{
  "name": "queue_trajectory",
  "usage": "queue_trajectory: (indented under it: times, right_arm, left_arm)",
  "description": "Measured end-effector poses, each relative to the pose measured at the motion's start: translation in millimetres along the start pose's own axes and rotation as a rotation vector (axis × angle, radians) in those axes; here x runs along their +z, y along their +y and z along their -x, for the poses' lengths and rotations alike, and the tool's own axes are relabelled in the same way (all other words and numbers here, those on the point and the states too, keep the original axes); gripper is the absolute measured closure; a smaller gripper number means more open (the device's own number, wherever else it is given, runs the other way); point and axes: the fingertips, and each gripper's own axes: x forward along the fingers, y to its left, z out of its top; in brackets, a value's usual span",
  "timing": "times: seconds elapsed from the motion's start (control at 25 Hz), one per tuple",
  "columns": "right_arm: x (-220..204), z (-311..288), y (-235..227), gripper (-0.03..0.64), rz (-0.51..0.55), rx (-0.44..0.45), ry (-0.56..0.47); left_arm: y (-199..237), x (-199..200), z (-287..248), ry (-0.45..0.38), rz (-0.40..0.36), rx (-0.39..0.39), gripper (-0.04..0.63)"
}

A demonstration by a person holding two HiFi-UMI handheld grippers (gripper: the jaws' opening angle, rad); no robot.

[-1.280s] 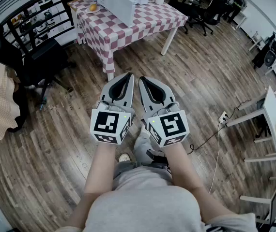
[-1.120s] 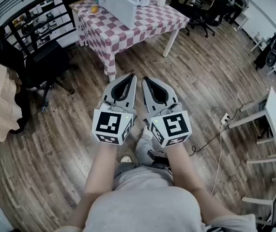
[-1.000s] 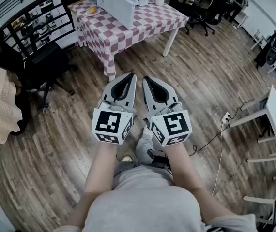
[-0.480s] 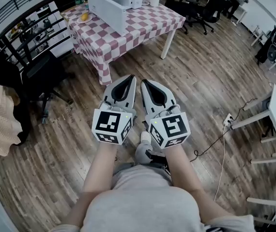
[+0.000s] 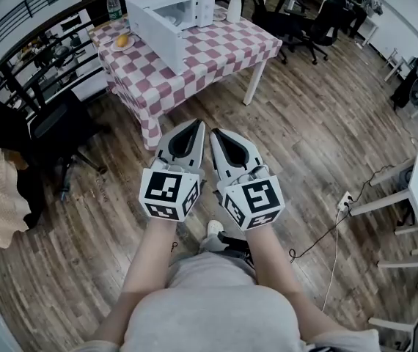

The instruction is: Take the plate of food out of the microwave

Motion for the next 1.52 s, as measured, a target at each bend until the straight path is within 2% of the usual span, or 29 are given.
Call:
queue_trajectory:
  times: [0.6, 1.08, 1.52]
  right_arm:
    - [-12, -54, -111, 0.594, -0.011, 0.067, -0.007]
    - [-27, -88, -169, 0.594, -0.04, 0.053, -0.001]
    - [-38, -151, -212, 0.594, -0.04, 0.057, 0.005]
  left_arm:
    - [8, -14, -129, -0.005, 0.008, 0.064, 0.594]
    - [19, -28, -192, 0.012, 0.0, 0.067, 0.594]
    - [62, -42, -254, 0.019, 0.003, 0.079, 0.594]
